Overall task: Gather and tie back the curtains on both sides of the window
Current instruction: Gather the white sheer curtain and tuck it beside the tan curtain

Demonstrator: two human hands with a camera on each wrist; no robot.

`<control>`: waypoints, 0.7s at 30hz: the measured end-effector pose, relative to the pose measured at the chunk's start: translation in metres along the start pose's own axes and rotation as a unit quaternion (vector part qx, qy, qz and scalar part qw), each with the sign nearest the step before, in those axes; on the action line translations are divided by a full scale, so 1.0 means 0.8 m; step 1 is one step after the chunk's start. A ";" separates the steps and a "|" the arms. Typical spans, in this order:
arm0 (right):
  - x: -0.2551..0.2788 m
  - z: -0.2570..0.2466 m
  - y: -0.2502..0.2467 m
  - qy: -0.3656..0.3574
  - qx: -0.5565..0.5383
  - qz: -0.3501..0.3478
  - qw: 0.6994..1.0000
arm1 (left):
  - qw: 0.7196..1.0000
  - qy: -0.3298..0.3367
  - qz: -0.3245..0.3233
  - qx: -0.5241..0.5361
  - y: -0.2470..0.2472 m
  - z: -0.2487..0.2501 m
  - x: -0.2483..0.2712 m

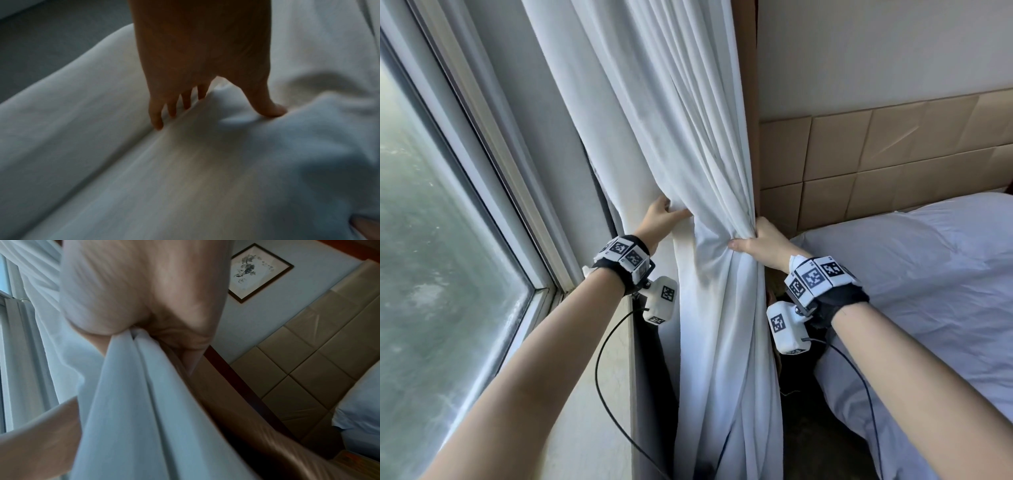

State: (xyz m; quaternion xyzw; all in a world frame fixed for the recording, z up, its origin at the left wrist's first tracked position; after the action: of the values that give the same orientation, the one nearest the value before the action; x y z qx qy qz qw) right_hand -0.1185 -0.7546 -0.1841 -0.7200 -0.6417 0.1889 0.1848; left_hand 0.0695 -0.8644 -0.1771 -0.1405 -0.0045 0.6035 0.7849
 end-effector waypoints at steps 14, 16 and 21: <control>0.001 -0.005 0.003 -0.013 -0.044 -0.048 0.998 | 0.988 0.002 -0.130 0.084 0.023 0.028 0.014; -0.003 0.001 0.001 -0.003 -0.039 -0.040 0.998 | 0.988 0.007 -0.121 0.093 0.028 0.032 0.019; -0.022 0.022 -0.004 0.000 -0.036 -0.029 0.999 | 0.996 0.038 -0.052 0.065 0.024 0.032 0.016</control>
State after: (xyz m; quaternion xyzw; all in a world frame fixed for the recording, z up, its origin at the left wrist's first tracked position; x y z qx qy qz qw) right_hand -0.1324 -0.7714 -0.1970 -0.7074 -0.6686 0.1601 0.1642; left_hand 0.0502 -0.8420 -0.1593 -0.1117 0.0577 0.5551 0.8222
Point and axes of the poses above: each hand's wrist, its own x-axis away from the middle knuckle, its own y-axis out of the palm, z = x × y, the point moved 3 cm from there along -x, towards the middle knuckle
